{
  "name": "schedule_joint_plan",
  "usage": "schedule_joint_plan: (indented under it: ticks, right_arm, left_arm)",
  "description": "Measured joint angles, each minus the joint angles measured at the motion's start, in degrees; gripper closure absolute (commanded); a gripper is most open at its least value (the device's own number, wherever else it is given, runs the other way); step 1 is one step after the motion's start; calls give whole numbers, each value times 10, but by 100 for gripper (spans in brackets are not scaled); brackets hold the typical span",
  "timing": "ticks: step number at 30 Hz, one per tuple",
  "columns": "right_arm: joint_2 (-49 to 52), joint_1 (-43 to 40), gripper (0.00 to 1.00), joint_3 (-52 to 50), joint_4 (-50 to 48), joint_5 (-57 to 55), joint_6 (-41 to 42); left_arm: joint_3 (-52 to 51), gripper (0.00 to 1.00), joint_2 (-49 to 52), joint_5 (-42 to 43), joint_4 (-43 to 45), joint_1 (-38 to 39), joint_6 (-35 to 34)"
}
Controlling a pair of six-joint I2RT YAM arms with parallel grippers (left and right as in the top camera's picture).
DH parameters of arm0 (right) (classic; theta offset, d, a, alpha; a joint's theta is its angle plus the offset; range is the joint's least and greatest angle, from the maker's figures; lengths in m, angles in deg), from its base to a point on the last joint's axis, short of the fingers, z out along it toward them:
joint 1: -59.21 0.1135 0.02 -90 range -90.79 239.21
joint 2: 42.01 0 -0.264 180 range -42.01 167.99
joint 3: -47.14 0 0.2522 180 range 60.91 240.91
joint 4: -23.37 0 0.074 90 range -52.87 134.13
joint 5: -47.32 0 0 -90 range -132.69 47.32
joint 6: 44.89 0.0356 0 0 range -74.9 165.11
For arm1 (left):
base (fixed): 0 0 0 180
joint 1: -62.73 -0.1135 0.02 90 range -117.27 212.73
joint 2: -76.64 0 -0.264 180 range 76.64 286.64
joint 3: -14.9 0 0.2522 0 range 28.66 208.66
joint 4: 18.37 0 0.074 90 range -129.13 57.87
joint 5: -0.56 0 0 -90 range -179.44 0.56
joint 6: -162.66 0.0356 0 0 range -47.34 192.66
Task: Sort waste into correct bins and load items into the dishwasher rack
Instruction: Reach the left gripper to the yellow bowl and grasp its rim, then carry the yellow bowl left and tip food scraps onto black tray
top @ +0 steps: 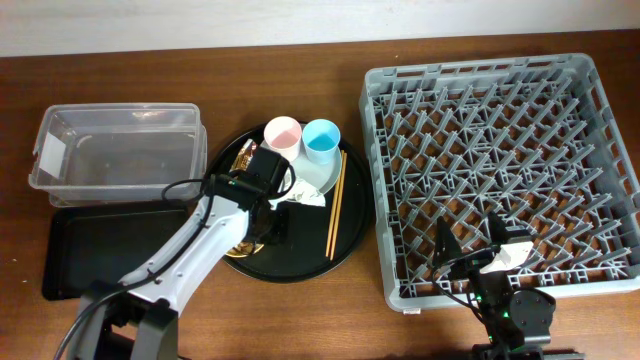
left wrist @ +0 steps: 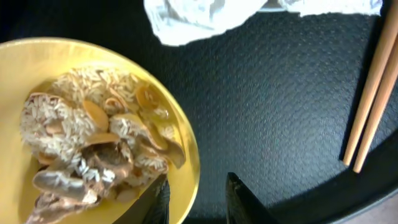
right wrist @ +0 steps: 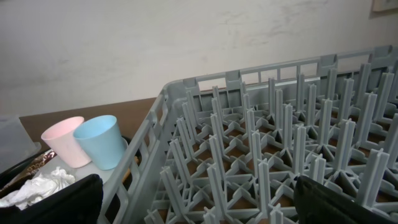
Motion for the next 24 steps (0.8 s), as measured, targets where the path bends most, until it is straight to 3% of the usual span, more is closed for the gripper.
schedule_joint_plan:
  ticks: [3, 8, 13, 19, 24]
  right_arm:
    - [0, 0, 2, 0, 0, 0, 0]
    - [0, 0, 2, 0, 0, 0, 0]
    - [0, 0, 2, 0, 0, 0, 0]
    - [0, 0, 2, 0, 0, 0, 0]
    - [0, 0, 2, 0, 0, 0, 0]
  left_arm:
    - [0, 87, 13, -2, 14, 0, -4]
    - [0, 88, 40, -4, 22, 0, -6]
    - [0, 100, 49, -9, 31, 0, -6]
    - [9, 100, 49, -21, 21, 0, -7]
    - [45, 100, 40, -18, -50, 0, -7]
